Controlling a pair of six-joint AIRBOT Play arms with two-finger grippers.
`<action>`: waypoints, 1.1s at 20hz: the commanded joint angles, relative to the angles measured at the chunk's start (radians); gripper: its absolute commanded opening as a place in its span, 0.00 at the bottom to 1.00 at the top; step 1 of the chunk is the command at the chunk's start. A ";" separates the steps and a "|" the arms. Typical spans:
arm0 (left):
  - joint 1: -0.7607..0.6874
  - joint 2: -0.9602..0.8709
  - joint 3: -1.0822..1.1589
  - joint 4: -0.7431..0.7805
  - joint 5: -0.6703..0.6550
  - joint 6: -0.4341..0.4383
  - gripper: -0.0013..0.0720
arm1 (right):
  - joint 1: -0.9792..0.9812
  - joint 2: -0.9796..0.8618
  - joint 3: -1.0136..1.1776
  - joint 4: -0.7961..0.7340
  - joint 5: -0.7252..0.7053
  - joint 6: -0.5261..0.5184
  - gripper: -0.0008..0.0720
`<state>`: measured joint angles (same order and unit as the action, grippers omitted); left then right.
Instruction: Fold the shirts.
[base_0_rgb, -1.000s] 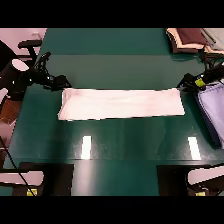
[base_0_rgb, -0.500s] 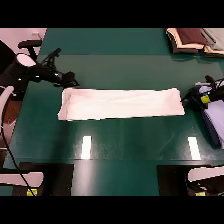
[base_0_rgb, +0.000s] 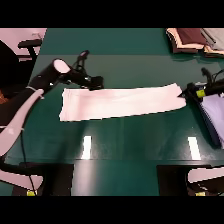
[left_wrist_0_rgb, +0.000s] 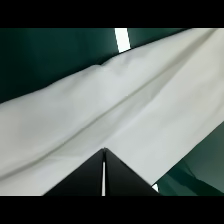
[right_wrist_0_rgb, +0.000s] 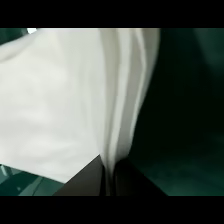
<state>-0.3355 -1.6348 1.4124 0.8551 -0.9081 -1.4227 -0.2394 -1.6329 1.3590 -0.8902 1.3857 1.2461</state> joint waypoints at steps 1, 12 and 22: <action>-0.093 -0.109 0.090 0.000 0.026 -0.018 0.06 | 0.037 0.096 0.126 0.118 0.083 -0.005 0.03; -0.210 -0.332 0.283 0.075 -0.060 -0.071 0.06 | 0.399 0.192 0.398 0.217 0.054 0.039 0.03; -0.037 -0.116 0.345 0.263 -0.232 -0.057 0.06 | 0.657 0.122 0.418 0.310 -0.108 0.011 0.03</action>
<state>-0.4484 -1.8416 1.7351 1.0180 -1.0733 -1.4841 0.3279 -1.4780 1.7737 -0.6331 1.3464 1.2793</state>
